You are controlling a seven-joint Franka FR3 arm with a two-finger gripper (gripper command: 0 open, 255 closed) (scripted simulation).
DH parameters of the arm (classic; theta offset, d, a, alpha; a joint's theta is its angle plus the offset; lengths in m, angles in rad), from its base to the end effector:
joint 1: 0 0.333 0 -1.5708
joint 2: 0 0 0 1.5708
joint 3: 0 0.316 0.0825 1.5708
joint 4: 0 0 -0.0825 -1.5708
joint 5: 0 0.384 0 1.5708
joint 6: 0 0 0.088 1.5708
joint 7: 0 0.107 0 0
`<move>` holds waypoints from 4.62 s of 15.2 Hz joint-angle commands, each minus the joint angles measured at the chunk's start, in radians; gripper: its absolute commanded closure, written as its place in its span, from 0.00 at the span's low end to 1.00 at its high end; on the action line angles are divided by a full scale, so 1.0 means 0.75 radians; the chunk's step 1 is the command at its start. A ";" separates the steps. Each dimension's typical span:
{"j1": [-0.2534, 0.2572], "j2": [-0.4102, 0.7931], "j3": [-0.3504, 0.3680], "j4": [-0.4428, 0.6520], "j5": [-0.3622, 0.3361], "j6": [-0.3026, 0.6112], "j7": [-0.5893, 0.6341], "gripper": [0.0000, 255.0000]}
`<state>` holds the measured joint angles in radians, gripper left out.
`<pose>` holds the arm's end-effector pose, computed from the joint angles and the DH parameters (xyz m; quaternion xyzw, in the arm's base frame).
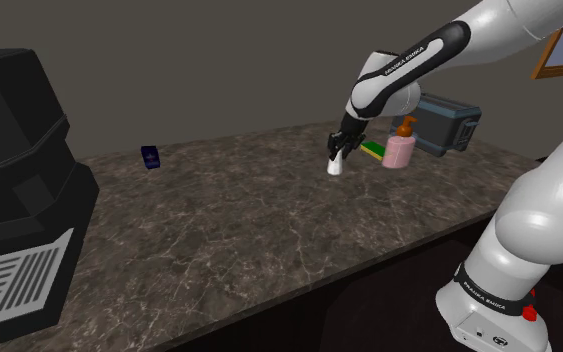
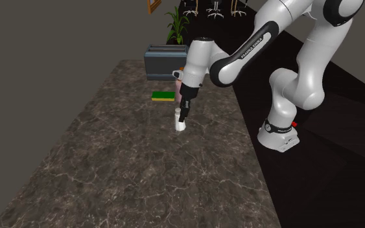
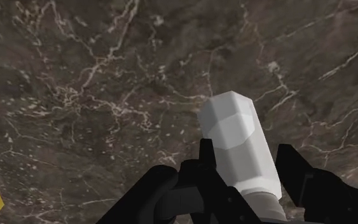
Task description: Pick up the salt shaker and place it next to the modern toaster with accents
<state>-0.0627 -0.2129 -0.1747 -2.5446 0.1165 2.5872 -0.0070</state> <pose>0.4477 -0.1102 0.3713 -0.9778 0.1591 -0.1305 0.0395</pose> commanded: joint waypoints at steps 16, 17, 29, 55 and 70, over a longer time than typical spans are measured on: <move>-0.028 -0.171 0.027 0.166 -0.071 -0.334 0.074 1.00; -0.028 -0.177 0.028 0.179 -0.073 -0.353 0.077 1.00; -0.033 -0.232 0.039 0.349 -0.090 -0.576 0.104 1.00; -0.135 -0.336 -0.185 0.571 -0.137 -0.917 -0.181 1.00; -0.229 -0.208 -0.609 0.782 -0.139 -1.036 -0.696 1.00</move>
<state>-0.2325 -0.3857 -0.6048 -1.9833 0.0065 1.8217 -0.4962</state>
